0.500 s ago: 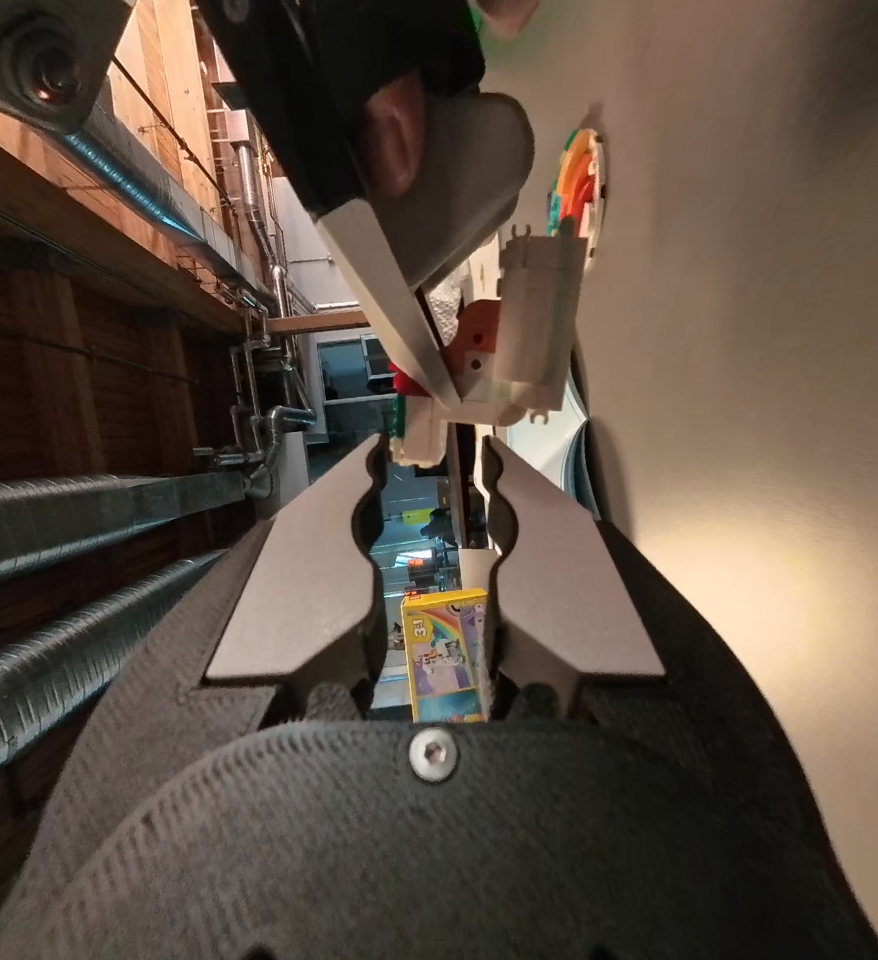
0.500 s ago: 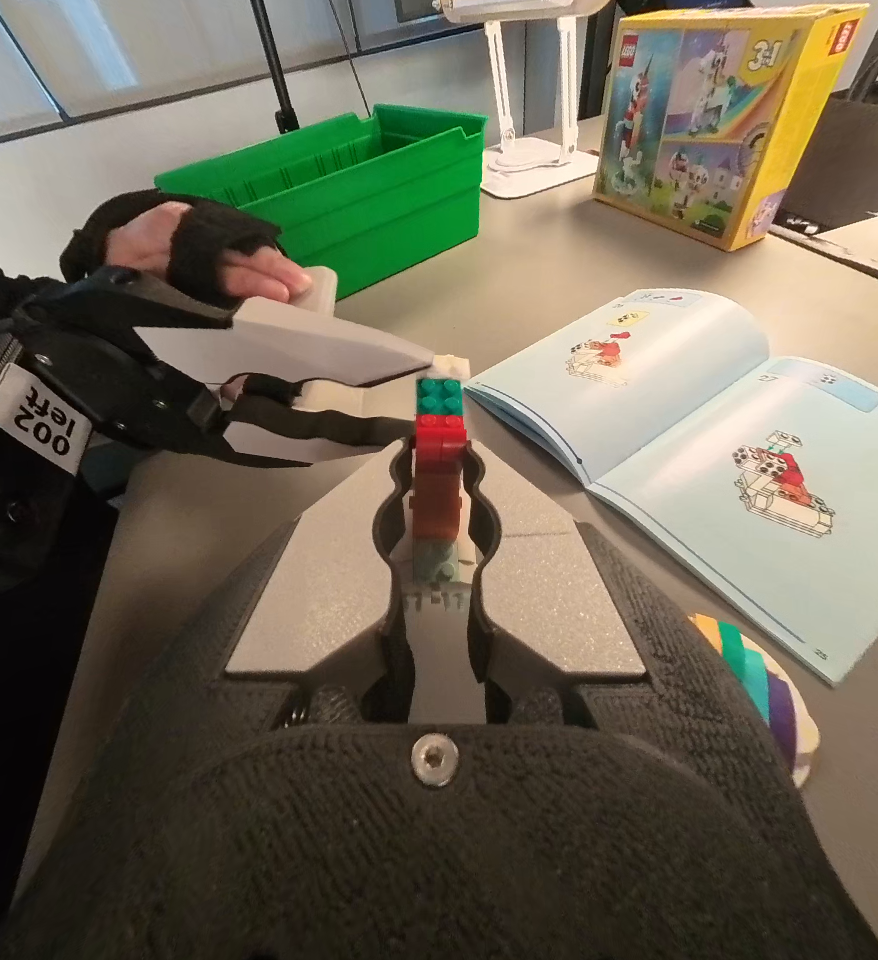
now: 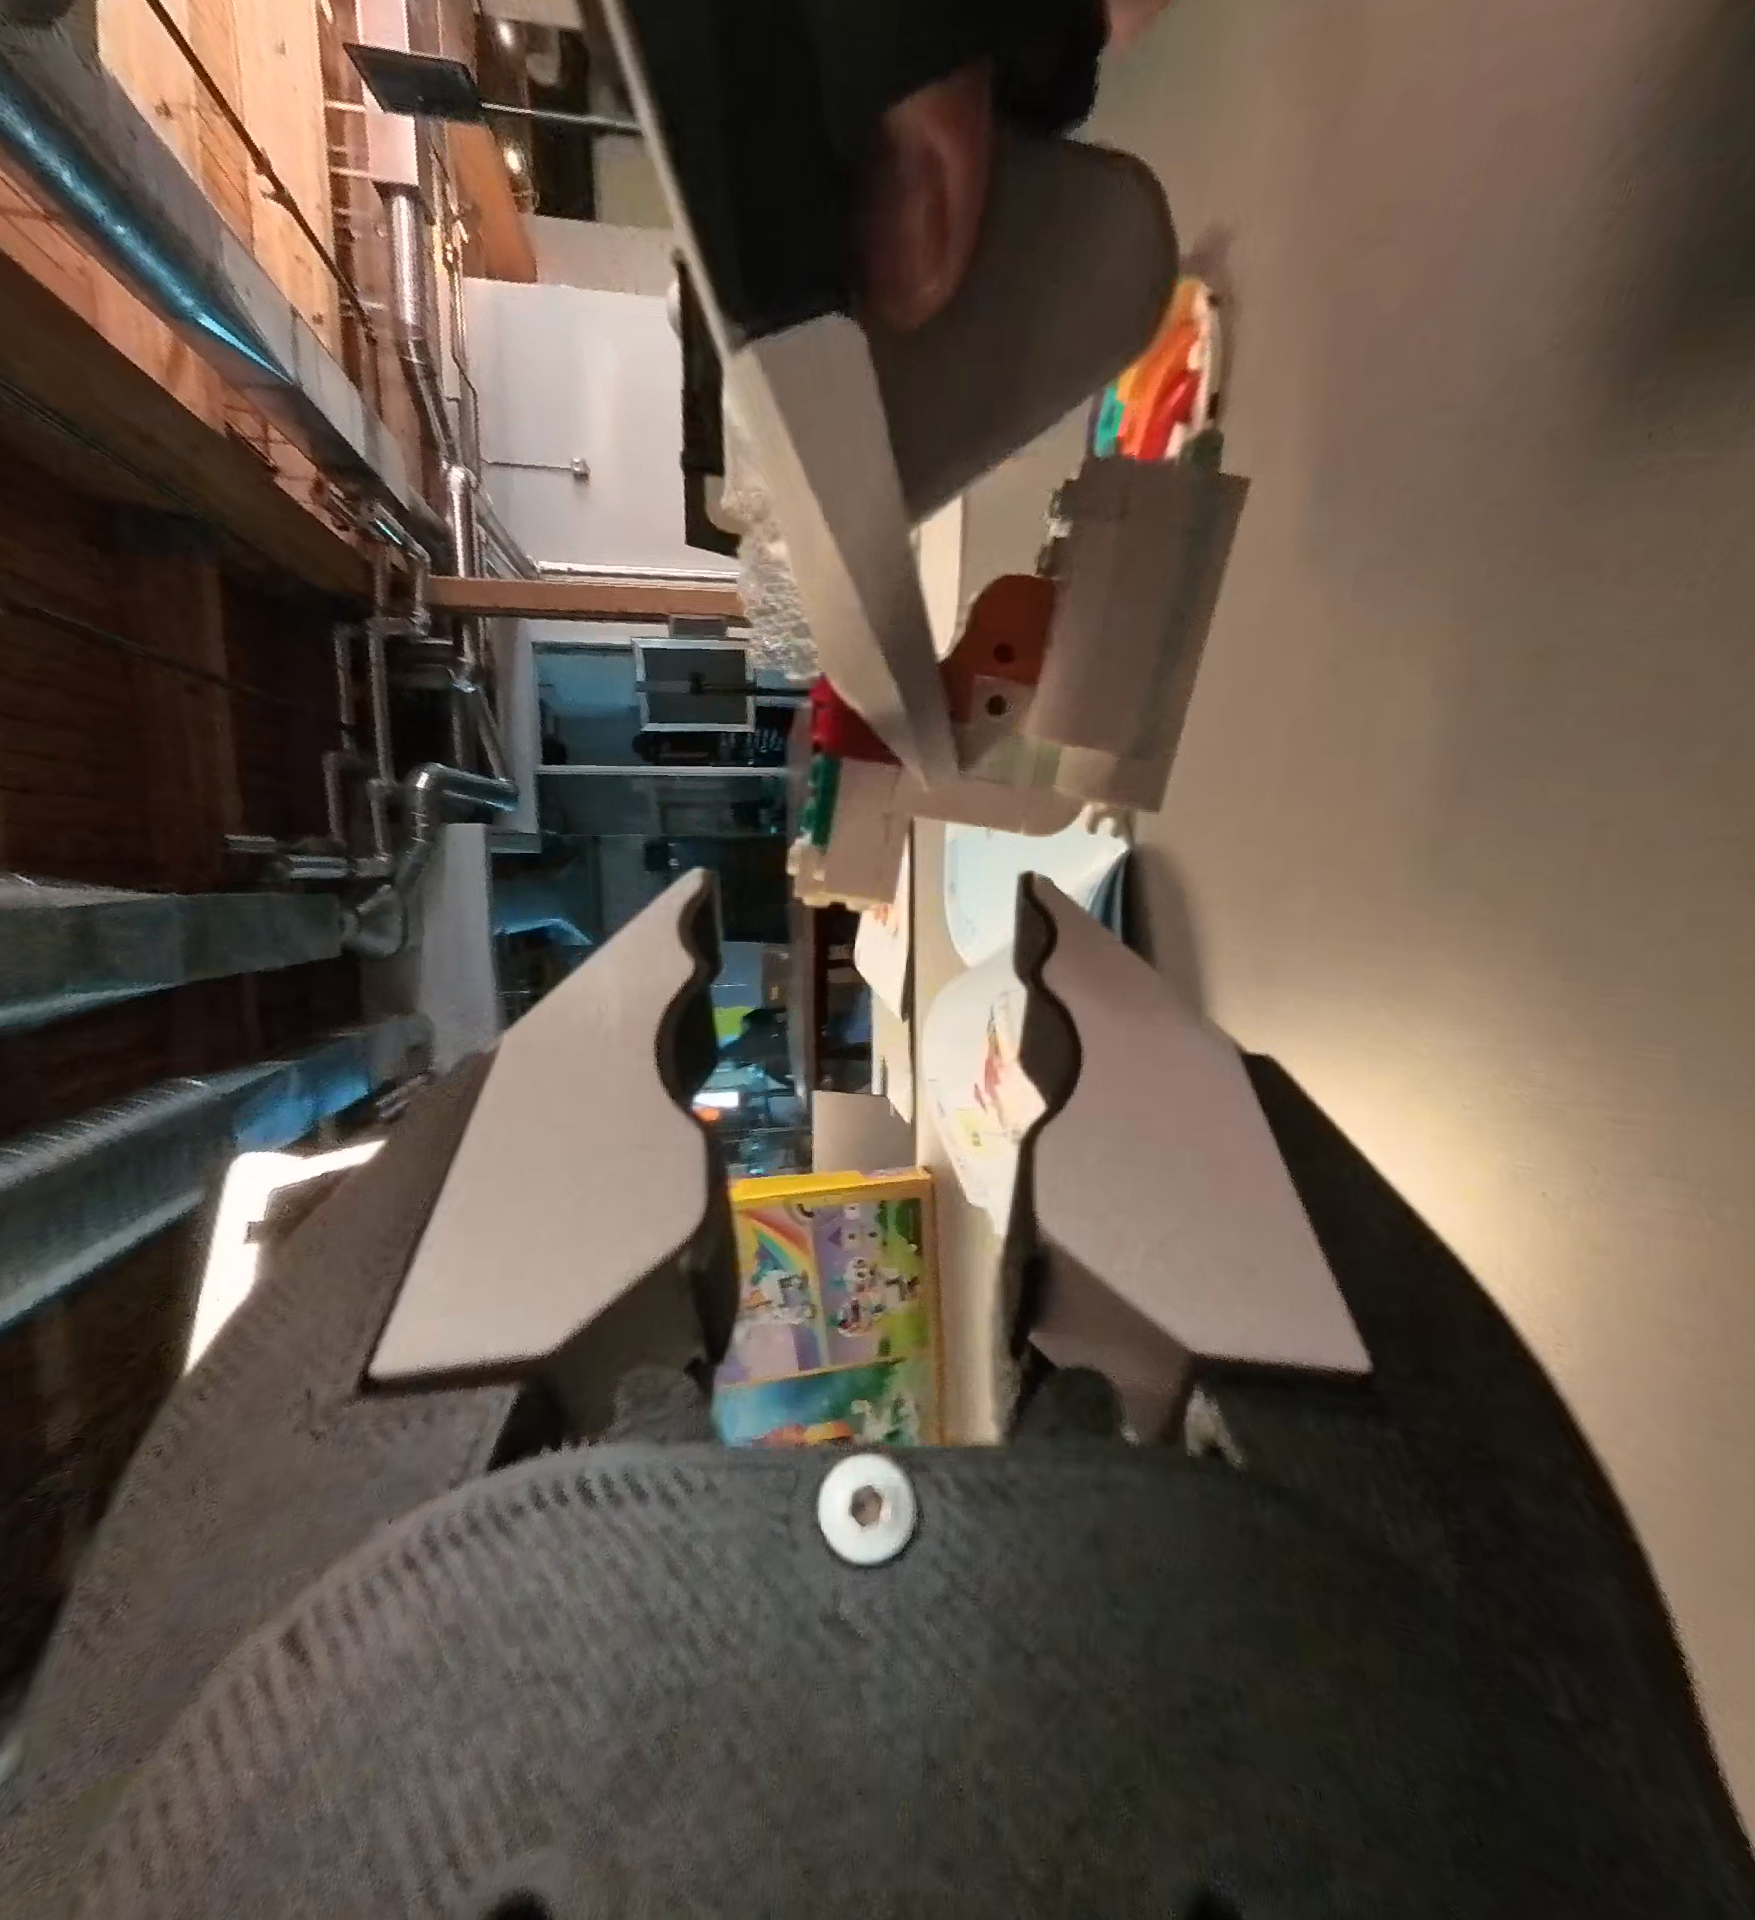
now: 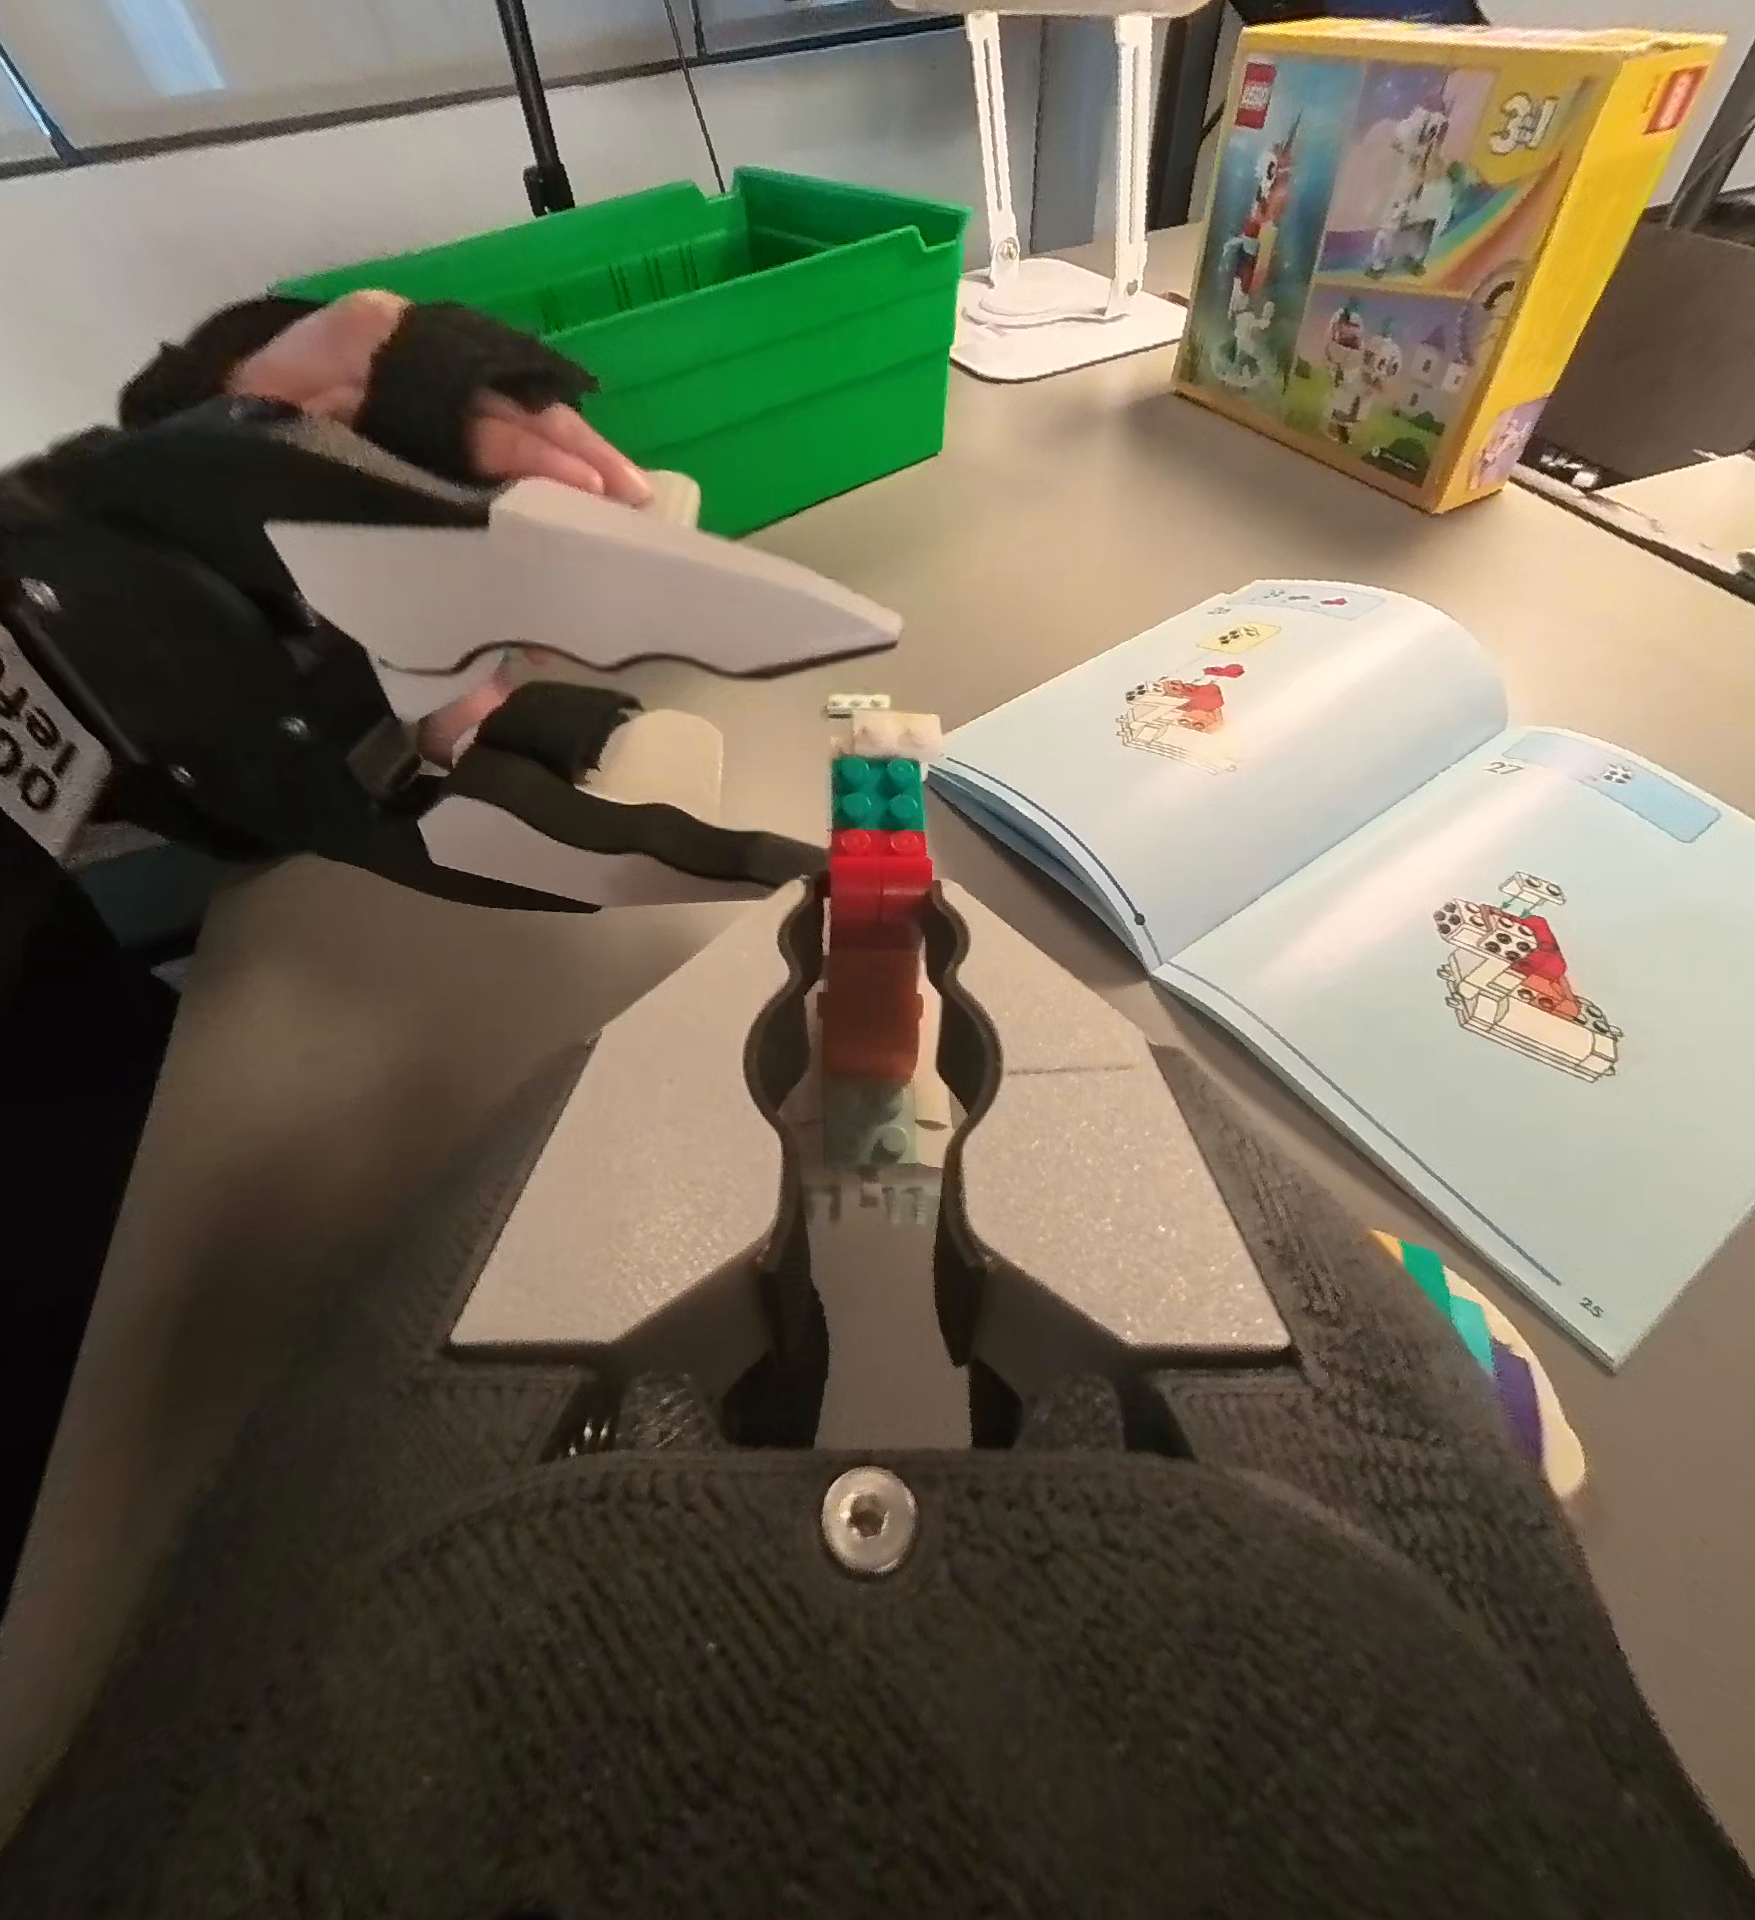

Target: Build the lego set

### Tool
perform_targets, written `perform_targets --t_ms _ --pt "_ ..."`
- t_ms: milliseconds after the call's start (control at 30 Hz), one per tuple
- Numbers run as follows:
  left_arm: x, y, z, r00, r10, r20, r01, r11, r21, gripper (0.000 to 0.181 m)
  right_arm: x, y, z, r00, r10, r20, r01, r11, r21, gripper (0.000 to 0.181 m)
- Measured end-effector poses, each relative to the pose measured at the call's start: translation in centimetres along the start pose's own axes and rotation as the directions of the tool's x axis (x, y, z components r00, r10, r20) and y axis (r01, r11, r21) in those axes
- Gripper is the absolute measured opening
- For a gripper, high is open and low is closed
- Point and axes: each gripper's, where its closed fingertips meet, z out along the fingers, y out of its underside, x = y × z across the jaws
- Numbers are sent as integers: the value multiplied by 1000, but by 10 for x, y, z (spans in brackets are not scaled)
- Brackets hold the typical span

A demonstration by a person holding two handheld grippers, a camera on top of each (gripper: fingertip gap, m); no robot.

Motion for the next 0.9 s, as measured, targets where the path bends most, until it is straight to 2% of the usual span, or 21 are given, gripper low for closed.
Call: perform_targets --t_ms 100,300,567,900 --pt "0 -1 0 998 -45 -31 46 999 9 59 -1 2 1 999 -42 -15 41 999 -20 18" --pt "8 3 6 994 -60 -87 58 998 -27 55 -4 4 4 997 -71 -13 70 997 -37 18" --pt "13 3 6 994 -42 -104 39 999 -25 42 -5 4 4 997 -77 -10 76 996 -39 18" --pt "7 4 4 999 18 -36 -19 999 -27 26 -5 6 6 999 -31 9 31 999 -34 18"
